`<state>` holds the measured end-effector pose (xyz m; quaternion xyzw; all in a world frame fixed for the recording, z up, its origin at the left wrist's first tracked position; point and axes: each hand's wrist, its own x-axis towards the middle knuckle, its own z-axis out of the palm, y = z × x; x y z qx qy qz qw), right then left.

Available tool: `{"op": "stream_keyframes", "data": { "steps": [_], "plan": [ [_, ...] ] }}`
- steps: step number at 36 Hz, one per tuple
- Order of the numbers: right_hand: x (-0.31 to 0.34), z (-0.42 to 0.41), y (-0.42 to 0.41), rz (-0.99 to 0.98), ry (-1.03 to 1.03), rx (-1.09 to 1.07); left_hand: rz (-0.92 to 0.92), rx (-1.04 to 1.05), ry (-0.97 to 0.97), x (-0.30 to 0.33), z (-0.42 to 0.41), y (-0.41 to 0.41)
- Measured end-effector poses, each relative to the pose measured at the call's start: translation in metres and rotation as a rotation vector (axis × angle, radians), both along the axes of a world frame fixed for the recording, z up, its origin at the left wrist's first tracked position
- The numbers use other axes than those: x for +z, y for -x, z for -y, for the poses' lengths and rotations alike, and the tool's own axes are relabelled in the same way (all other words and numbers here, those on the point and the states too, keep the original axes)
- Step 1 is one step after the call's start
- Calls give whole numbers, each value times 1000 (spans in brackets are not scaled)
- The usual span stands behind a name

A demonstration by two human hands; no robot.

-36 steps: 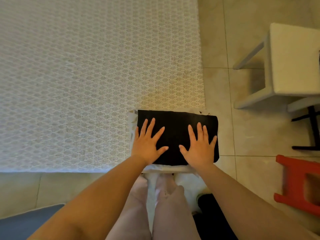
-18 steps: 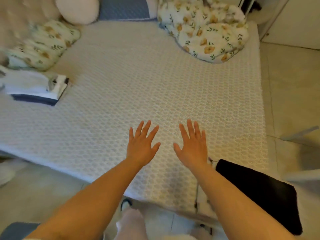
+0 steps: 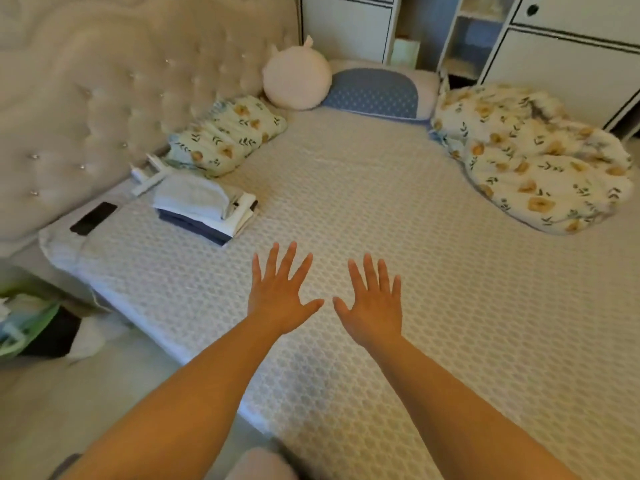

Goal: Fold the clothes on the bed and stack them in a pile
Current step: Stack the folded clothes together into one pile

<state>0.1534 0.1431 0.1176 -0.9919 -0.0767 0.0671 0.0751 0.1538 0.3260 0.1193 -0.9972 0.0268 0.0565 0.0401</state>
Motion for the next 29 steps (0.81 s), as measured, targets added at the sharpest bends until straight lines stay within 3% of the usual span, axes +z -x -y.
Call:
{"op": "stream_keyframes", "data": {
  "steps": [5, 16, 22, 29],
  "plan": [
    [-4, -55, -15, -69, -19, 49, -92, 84, 37, -8, -60, 6],
    [-33, -233, -99, -183, -99, -15, -188, 209, 100, -30, -240, -77],
    [-36, -335, -157, -271, -180, -178, -231, 68, 19, -29, -345, -159],
    [-38, -387, -205, -292, -139, -216, -230, -16, -13, -29, -404, -218]
  ]
}}
